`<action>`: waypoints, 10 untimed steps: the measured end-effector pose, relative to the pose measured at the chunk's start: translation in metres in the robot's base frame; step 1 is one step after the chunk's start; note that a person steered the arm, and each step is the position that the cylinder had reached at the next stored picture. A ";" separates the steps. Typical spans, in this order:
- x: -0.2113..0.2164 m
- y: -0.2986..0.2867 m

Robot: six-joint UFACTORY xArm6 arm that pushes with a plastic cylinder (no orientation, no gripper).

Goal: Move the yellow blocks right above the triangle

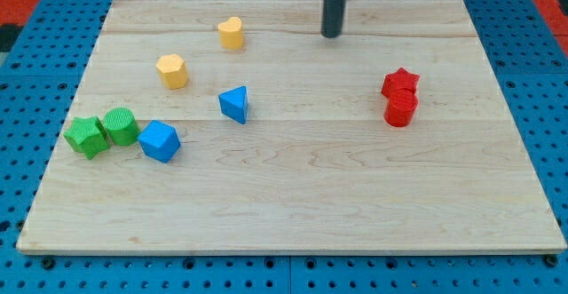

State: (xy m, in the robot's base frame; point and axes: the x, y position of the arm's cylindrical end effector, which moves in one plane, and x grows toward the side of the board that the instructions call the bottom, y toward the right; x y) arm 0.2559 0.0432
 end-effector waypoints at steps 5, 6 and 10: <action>0.053 -0.123; 0.062 -0.175; 0.120 -0.208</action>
State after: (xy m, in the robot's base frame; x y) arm 0.3763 -0.1648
